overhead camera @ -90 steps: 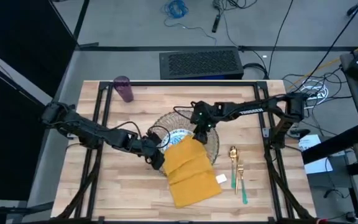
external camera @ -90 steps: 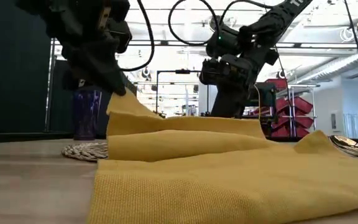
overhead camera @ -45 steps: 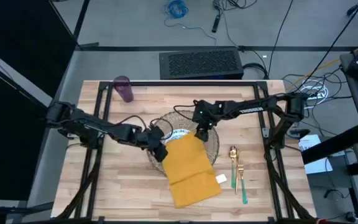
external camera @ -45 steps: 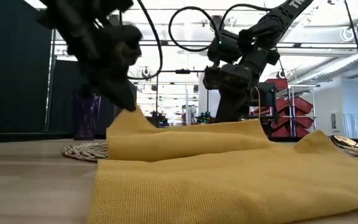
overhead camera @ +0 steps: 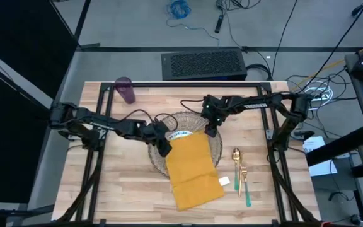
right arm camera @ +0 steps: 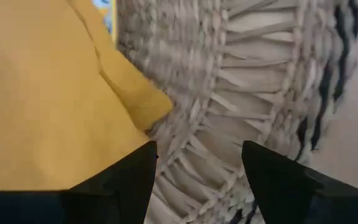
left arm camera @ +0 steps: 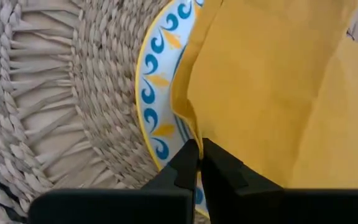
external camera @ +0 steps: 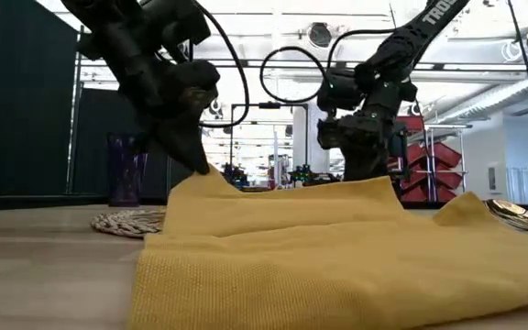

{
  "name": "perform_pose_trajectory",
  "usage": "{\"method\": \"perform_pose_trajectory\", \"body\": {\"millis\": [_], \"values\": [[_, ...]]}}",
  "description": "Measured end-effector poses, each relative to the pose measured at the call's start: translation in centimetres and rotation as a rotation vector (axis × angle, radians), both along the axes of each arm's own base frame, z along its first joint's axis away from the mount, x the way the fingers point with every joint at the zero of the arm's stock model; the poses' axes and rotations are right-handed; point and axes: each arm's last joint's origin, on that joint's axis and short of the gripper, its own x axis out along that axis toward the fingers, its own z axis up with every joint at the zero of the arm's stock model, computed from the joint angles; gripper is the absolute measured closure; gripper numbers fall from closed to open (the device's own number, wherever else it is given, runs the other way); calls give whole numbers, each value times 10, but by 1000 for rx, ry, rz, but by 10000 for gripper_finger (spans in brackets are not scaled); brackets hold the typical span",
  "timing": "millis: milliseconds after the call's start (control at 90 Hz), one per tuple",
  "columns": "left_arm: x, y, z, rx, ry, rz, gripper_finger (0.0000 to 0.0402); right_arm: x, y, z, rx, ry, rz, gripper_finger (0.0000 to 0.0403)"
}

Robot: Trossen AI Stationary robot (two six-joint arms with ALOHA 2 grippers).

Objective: Set table place
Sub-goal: Fold the yellow table napkin

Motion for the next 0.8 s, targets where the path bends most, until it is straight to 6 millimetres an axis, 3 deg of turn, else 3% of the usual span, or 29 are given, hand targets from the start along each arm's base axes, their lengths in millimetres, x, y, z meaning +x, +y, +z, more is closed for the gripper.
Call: {"method": "perform_pose_trajectory", "body": {"millis": [389, 511, 800], "values": [[0, 4, 0, -1, 5, -14, 401, 12, 16, 3, -9, -98, 114, 181], [0, 5, 0, -2, 5, -11, 401, 17, 12, 3, -70, -160, 194, 181], [0, 5, 0, -7, 2, -5, 402, 34, 4, -9, -119, -107, 432, 181]]}}
